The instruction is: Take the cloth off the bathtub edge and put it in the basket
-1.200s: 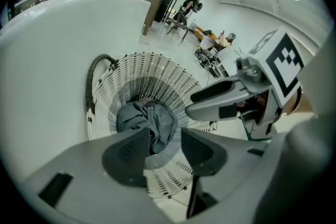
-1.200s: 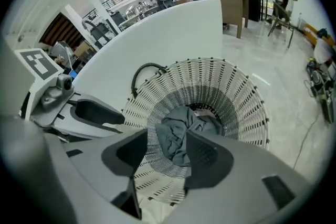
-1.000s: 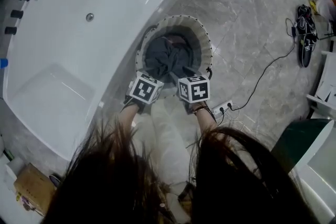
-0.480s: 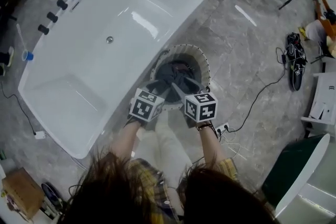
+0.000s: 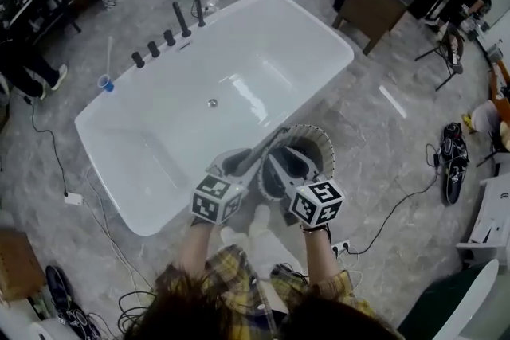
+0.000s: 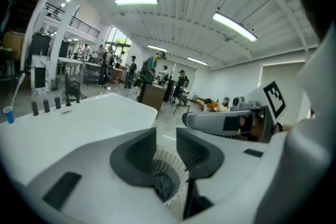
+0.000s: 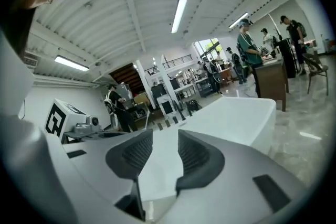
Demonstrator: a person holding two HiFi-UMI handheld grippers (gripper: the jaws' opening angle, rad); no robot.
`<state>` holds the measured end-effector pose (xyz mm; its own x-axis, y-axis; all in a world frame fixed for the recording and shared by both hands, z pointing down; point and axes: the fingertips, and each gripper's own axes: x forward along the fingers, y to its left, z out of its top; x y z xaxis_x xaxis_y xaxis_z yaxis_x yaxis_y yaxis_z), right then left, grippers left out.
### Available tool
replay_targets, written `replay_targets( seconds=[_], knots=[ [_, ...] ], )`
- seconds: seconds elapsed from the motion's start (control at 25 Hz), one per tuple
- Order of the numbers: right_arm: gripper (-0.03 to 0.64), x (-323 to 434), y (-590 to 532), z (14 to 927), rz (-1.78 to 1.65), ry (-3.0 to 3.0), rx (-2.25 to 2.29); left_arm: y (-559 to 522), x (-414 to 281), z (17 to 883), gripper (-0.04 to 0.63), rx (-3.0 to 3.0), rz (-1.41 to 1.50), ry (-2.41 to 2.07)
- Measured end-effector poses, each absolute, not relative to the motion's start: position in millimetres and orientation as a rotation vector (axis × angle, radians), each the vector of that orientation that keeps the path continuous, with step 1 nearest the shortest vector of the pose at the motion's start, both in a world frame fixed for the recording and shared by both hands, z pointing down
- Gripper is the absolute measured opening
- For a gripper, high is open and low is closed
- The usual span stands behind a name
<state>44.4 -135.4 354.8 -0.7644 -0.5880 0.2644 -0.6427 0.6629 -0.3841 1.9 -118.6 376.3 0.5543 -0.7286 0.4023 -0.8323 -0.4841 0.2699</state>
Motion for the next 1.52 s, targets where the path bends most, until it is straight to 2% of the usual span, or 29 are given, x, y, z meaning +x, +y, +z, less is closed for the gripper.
replay_targets(
  seconds=[0.28,0.36,0.56,0.96,1.52],
  knots=[
    [0.098,-24,-71,261,0.517,-2.979,0.76,-58,-63,277,0.075,2.425,0.131,-1.577],
    [0.049,-44,-53,248,0.522,-2.997,0.651,-40,-81,249,0.054,2.422,0.045,-1.67],
    [0.028,-79,-11,225,0.425,-3.048,0.516,10,-108,206,0.038,2.439,-0.046,-1.778],
    [0.015,-133,47,177,0.131,-3.143,0.258,71,-156,178,0.02,2.389,-0.194,-1.923],
    [0.015,-157,55,166,0.055,-3.126,0.177,85,-181,174,0.018,2.359,-0.202,-1.968]
  ],
)
